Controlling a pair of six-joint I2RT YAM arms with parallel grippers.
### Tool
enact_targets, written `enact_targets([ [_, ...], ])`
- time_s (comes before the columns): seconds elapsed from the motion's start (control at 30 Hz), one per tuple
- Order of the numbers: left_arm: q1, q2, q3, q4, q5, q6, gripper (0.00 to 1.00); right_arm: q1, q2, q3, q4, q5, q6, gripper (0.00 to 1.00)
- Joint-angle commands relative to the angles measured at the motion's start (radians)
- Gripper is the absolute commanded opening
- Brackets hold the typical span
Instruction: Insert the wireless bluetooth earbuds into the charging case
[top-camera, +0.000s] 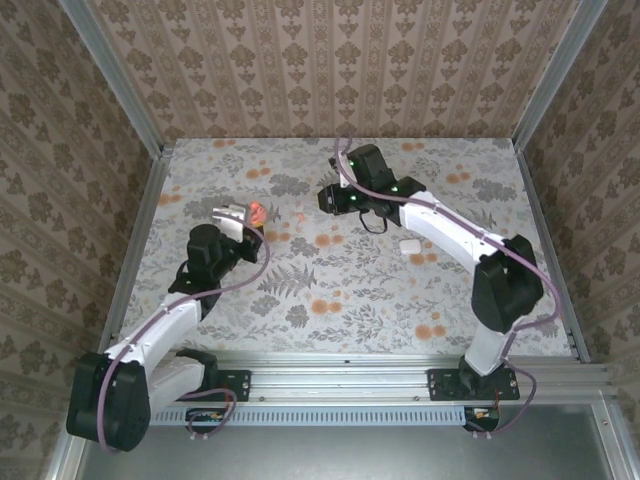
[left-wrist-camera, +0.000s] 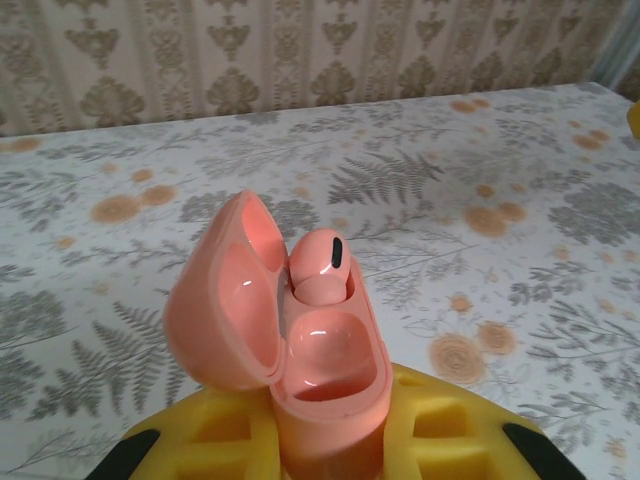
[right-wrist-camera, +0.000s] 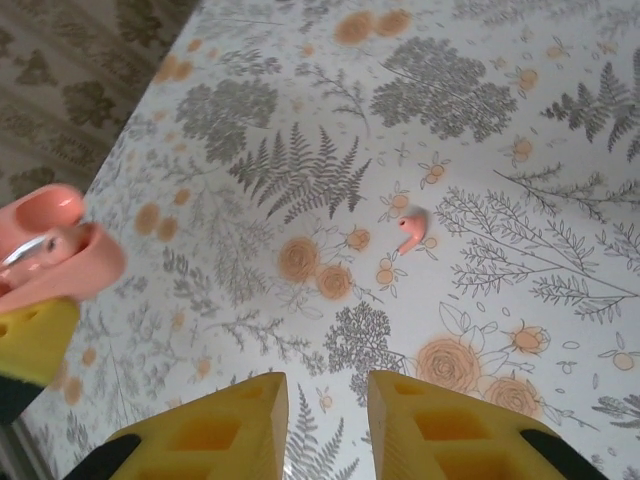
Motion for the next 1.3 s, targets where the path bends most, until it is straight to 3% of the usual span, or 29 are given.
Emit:
enact_targets([
  [0.0,0.039,-0.020,-0.002,-0.039,-0.026,-0.024,0.13,0.008,0.092,0.120,-0.162,0.048,0.135,0.30],
  [0.3,0.103,-0.020,0.008,-0.076,-0.032,-0.006,0.14,0.026,0.310,0.351,-0.328,0.095,0.303,0.32],
  [0.77,0.138,-0.003,0.000,-0.046,0.011,0.004,0.14,0.069,0.705,0.924,-0.709,0.205,0.297,0.37],
  [1.27,0.160,0.033,-0.006,-0.009,0.049,-0.009,0.14,0.071,0.838,0.962,-0.476,0.151,0.298,0.40],
])
